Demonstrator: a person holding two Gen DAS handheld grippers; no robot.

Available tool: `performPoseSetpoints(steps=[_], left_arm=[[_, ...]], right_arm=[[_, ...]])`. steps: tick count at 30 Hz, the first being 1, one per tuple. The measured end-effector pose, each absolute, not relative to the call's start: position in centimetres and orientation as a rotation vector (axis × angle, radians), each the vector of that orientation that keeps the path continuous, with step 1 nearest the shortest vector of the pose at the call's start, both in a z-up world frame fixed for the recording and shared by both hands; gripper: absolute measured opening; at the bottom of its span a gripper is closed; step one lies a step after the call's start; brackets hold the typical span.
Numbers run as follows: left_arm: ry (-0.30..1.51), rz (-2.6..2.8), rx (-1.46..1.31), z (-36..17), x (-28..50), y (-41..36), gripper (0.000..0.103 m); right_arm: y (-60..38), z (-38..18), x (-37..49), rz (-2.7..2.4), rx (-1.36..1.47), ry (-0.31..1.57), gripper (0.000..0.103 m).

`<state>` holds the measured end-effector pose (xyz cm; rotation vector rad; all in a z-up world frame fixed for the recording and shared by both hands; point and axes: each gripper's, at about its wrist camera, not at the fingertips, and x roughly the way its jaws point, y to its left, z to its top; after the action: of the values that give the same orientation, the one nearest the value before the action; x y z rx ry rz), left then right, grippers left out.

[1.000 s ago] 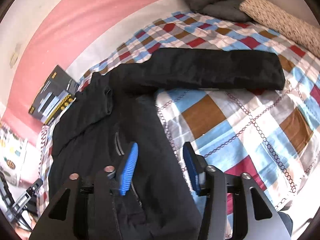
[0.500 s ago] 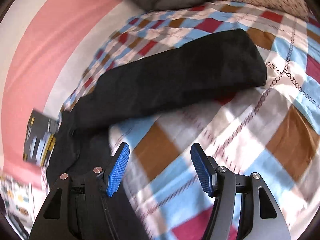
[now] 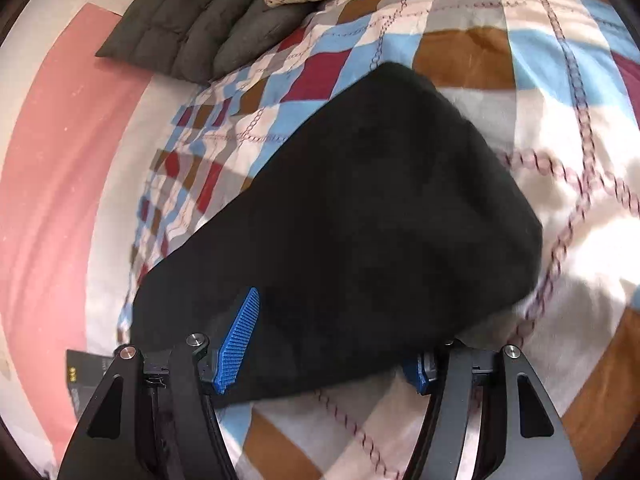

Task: Fold large clothes
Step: 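Grasp the other sleeve with the right gripper and fold it across the body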

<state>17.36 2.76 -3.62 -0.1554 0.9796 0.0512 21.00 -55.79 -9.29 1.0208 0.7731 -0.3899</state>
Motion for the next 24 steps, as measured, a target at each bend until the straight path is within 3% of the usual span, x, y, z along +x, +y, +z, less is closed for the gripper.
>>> performPoseSetpoints(steps=[1, 3, 6, 24], left_arm=[[0.978, 0.054, -0.157, -3.7, 17.4, 2.9, 0.051], [0.972, 0.057, -0.165, -3.7, 17.4, 3.2, 0.051], [0.970, 0.065, -0.182, -3.7, 17.2, 3.9, 0.051], [0.929, 0.135, -0.289, -3.2, 15.1, 9.7, 0.051]], right_arm=[[-55.7, -9.0, 21.4, -0.408, 0.994, 0.791, 0.060], [-55.0, -7.6, 22.2, -0.423, 0.908, 0.805, 0.032], [-54.3, -5.1, 22.6, -0.398, 0.834, 0.789, 0.022], [-40.8, 12.7, 28.7, 0.006, 0.522, 0.579, 0.017]])
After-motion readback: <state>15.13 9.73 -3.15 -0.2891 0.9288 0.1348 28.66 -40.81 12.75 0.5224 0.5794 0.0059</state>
